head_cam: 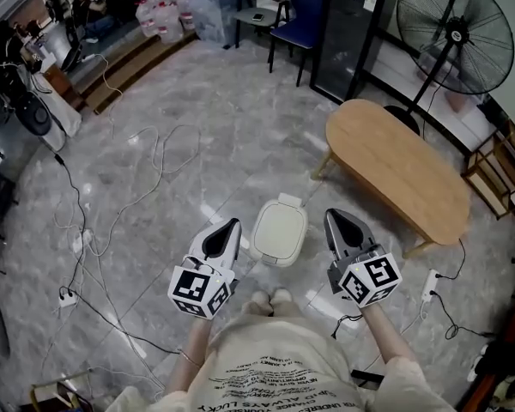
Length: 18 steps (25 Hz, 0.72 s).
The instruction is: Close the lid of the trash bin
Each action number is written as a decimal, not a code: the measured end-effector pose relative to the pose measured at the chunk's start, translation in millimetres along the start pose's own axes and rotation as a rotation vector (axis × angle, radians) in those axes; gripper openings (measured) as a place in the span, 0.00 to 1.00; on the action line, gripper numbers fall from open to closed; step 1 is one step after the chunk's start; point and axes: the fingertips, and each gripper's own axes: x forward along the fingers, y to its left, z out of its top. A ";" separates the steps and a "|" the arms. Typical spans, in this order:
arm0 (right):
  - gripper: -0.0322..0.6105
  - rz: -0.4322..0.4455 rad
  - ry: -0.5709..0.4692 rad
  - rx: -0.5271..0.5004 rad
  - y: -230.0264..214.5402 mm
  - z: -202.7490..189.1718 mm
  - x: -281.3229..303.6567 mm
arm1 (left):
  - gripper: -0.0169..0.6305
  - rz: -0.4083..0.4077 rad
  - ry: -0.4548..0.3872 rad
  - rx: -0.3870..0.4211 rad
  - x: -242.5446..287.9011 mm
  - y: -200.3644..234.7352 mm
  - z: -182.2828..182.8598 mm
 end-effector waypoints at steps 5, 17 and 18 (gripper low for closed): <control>0.06 0.022 -0.052 -0.020 1.8 20.5 -4.3 | 0.06 0.025 -0.039 0.048 -5.7 4.2 19.8; 0.06 -0.022 -0.108 -0.032 -4.3 43.2 -16.1 | 0.06 0.060 -0.076 0.079 -12.7 8.7 39.3; 0.06 -0.027 -0.106 -0.033 -4.9 43.1 -16.3 | 0.06 0.059 -0.075 0.079 -12.4 8.6 39.2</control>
